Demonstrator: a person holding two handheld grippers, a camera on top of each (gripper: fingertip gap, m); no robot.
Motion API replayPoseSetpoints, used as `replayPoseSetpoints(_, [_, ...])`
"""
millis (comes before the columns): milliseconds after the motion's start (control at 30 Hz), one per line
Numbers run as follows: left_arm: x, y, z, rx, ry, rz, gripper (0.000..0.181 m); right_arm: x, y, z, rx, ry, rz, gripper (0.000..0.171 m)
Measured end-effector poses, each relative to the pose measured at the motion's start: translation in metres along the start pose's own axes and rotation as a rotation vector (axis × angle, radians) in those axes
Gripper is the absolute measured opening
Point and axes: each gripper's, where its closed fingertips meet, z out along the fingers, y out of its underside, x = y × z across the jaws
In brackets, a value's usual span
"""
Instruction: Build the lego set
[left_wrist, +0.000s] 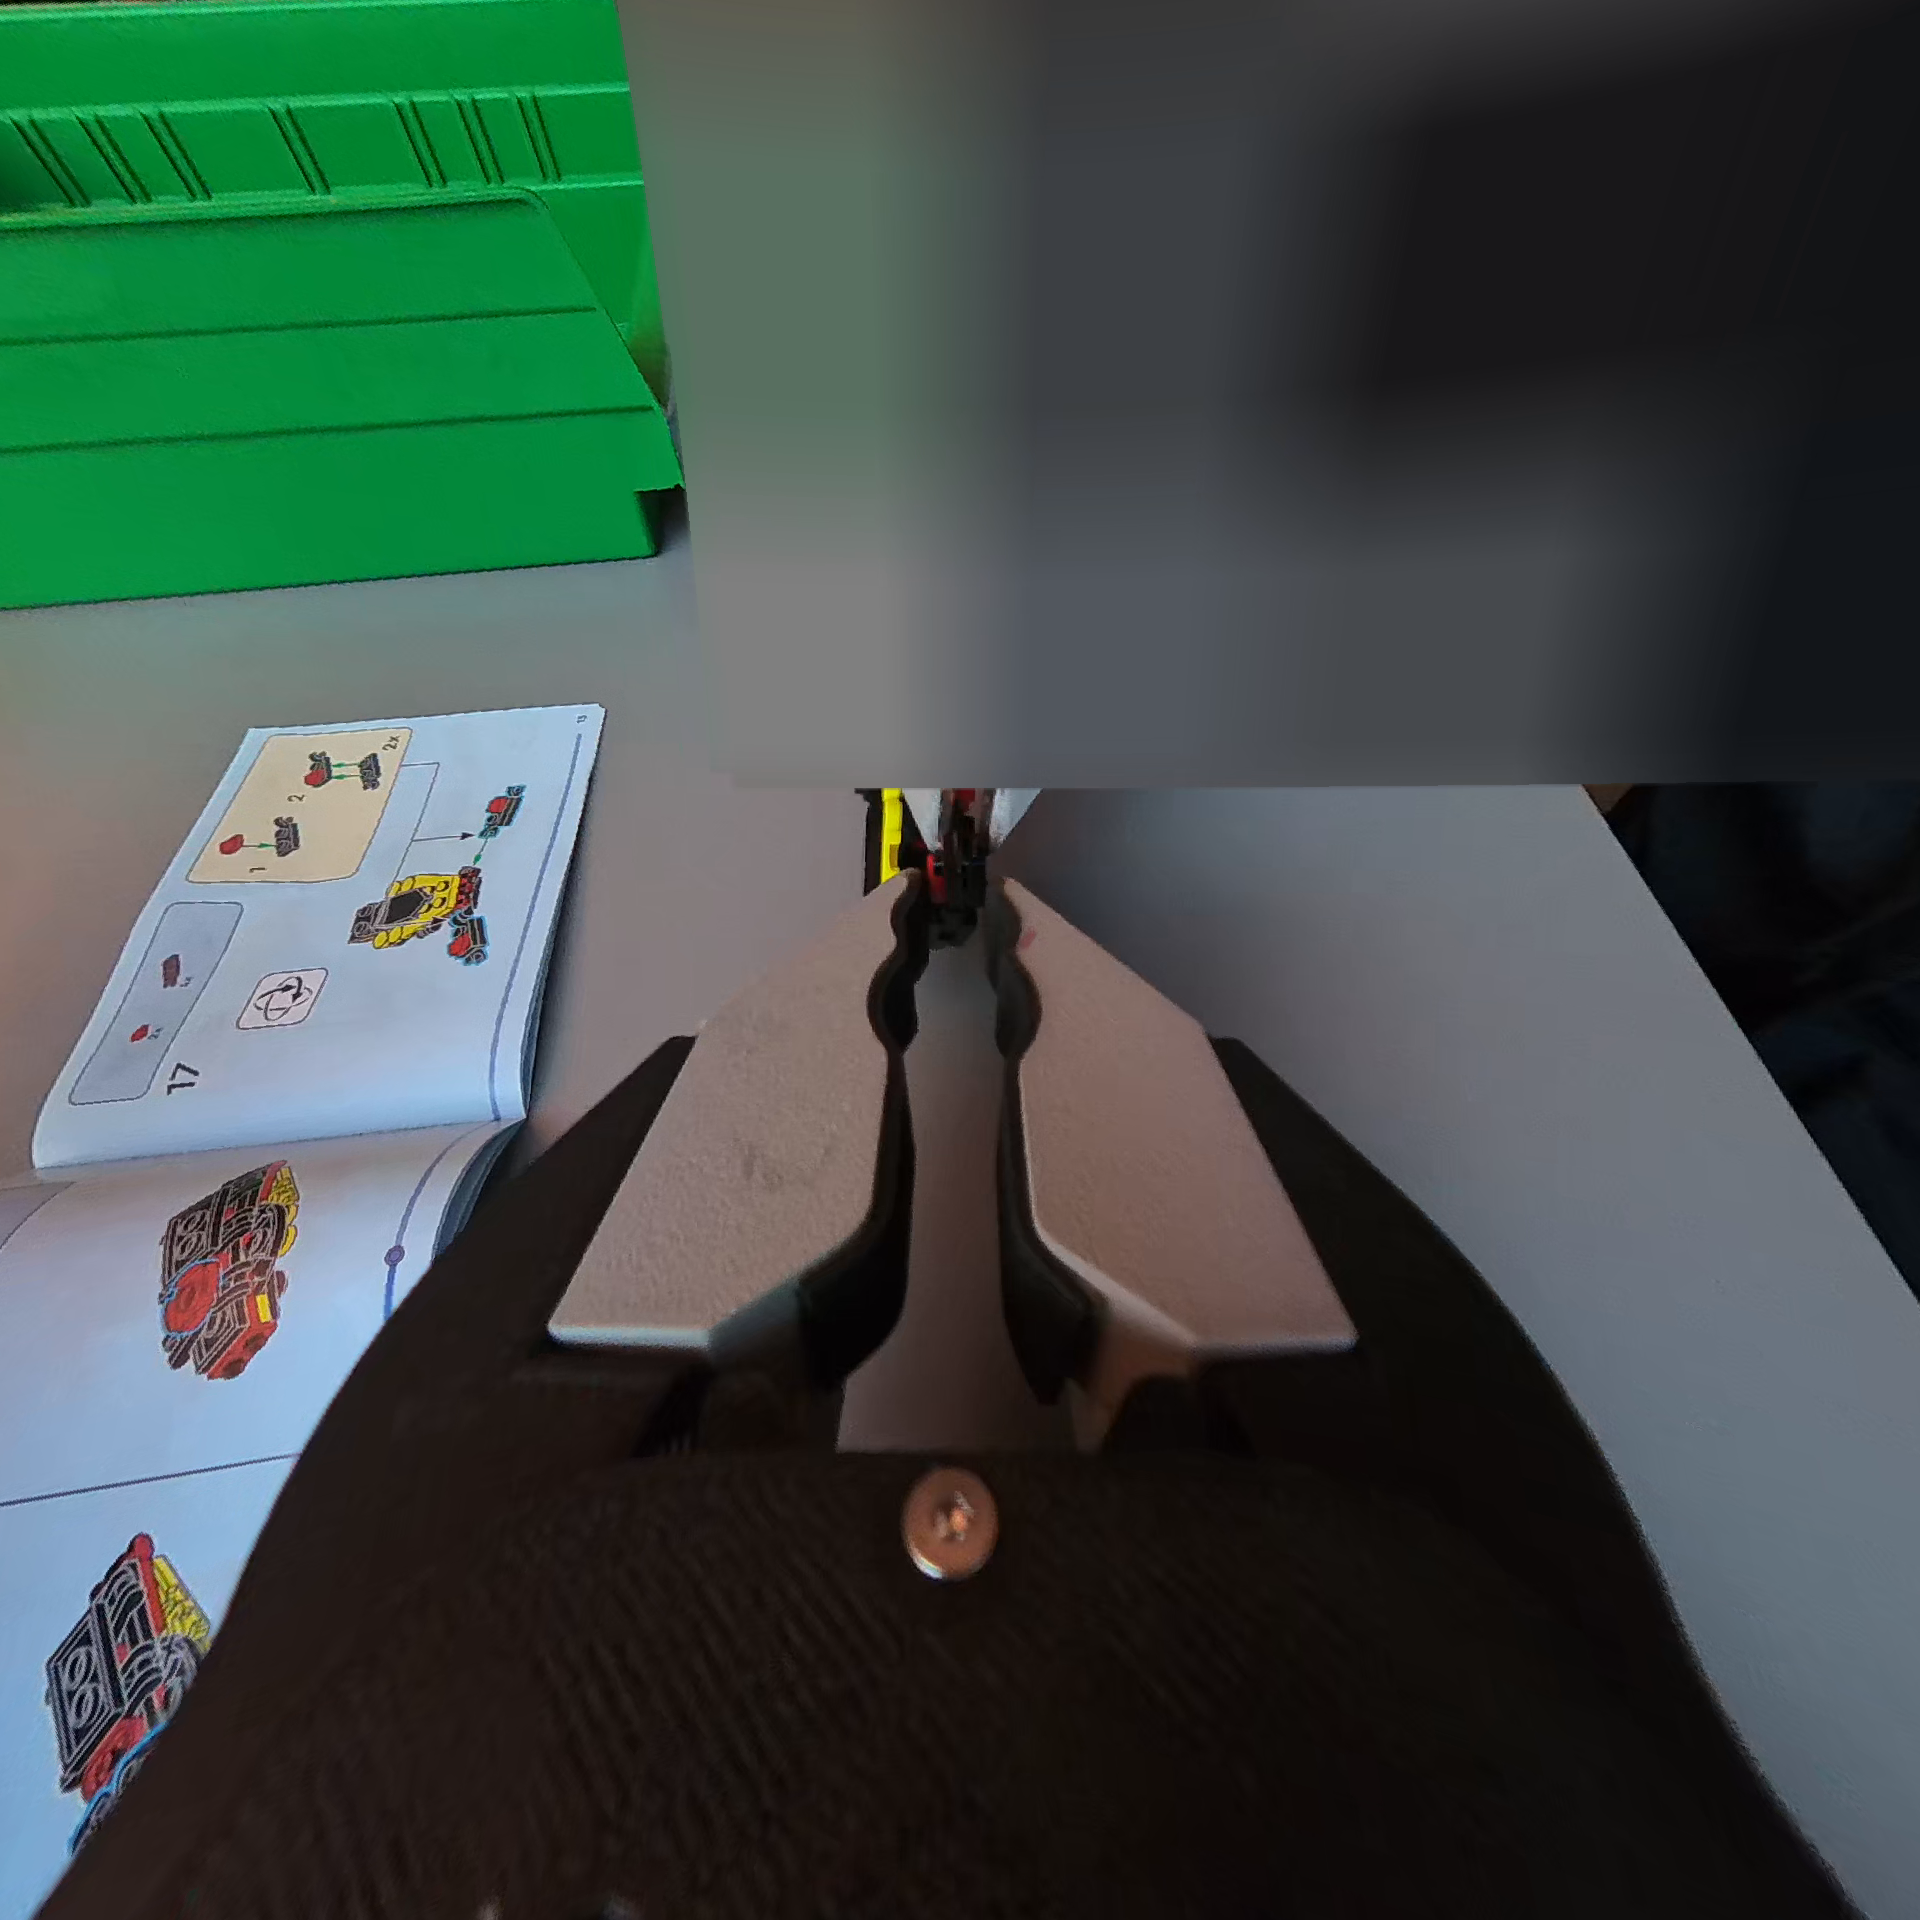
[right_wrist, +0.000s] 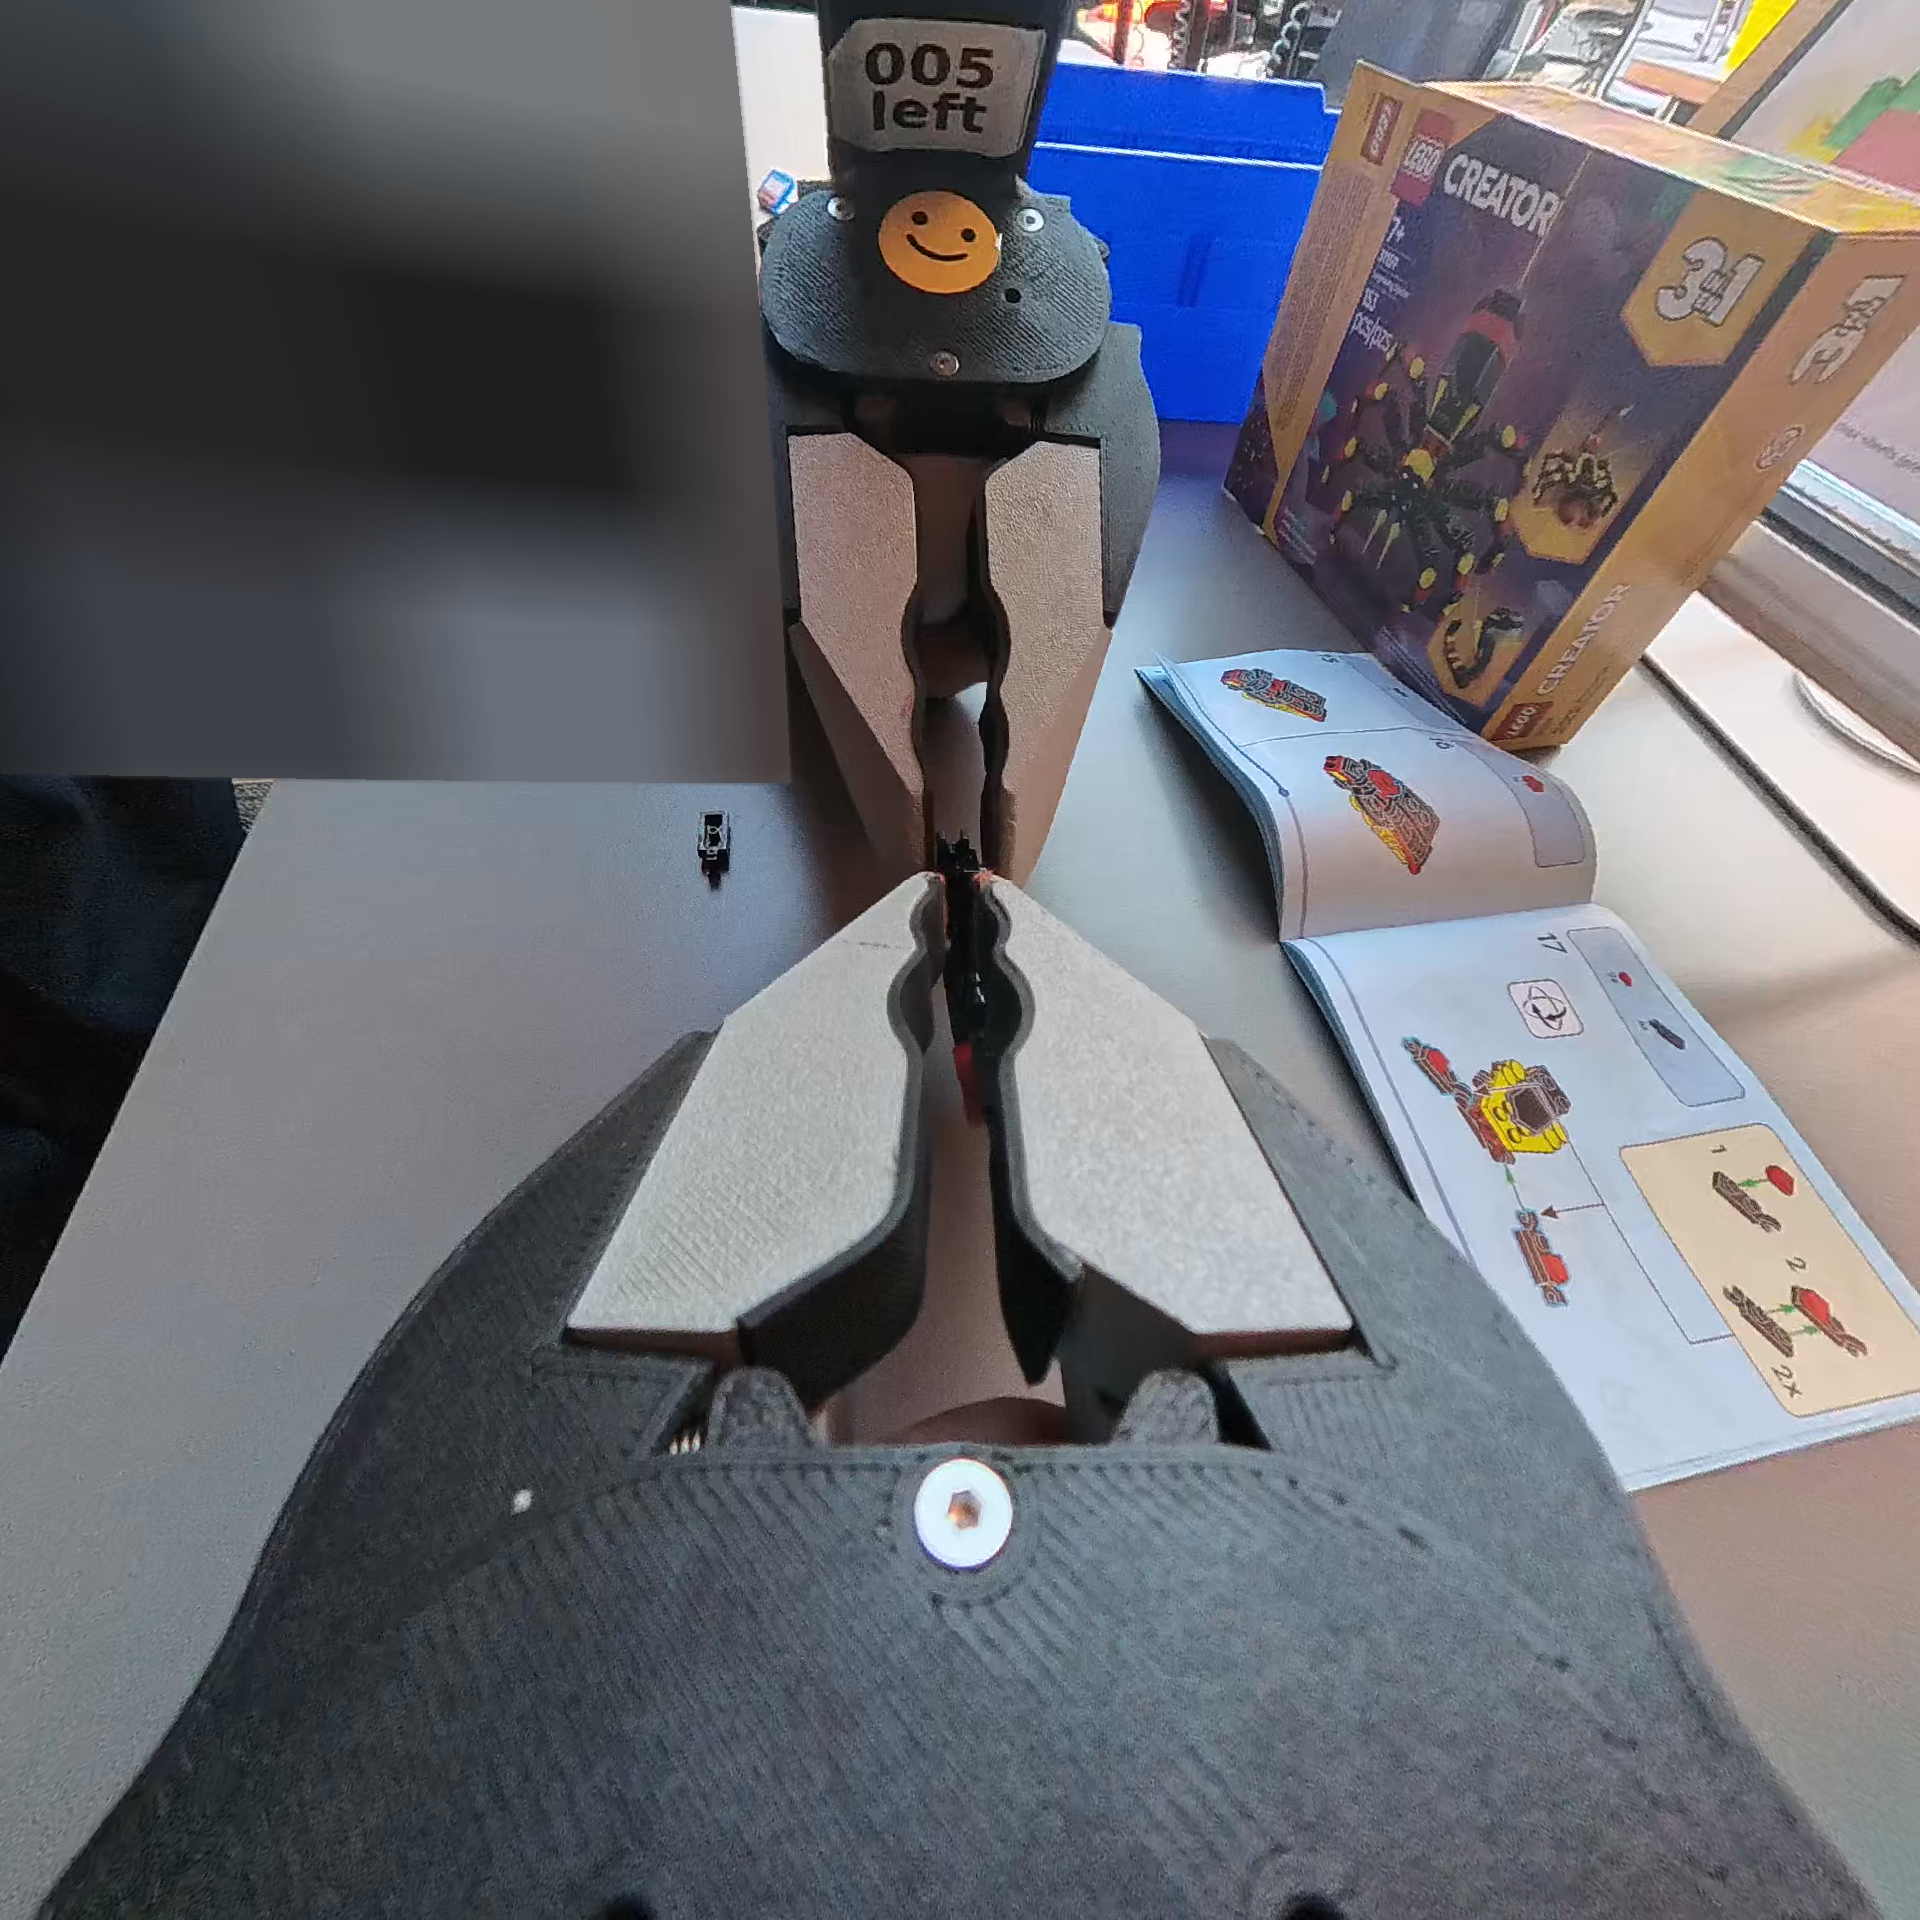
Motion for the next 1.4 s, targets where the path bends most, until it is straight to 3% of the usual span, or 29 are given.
replayPoseSetpoints(167, [0.003,-0.002,0.000,0.011,0.040,-0.053,0.008,-0.002,-0.002,-0.001,0.020,-0.036,0.012,0.002])
replayPoseSetpoints(300, [0.000,-0.002,0.000,0.012,0.034,-0.076,0.008,-0.002,0.001,-0.001,0.000,-0.032,-0.031,0.012])
replayPoseSetpoints(800, [-0.004,-0.008,-0.002,0.063,0.049,-0.140,0.008,0.007,0.005,-0.001,-0.058,0.112,-0.214,0.006])
replayPoseSetpoints(1400, [-0.001,-0.011,-0.003,0.082,0.027,-0.081,0.008,0.003,0.002,-0.004,-0.058,0.082,-0.153,0.003])
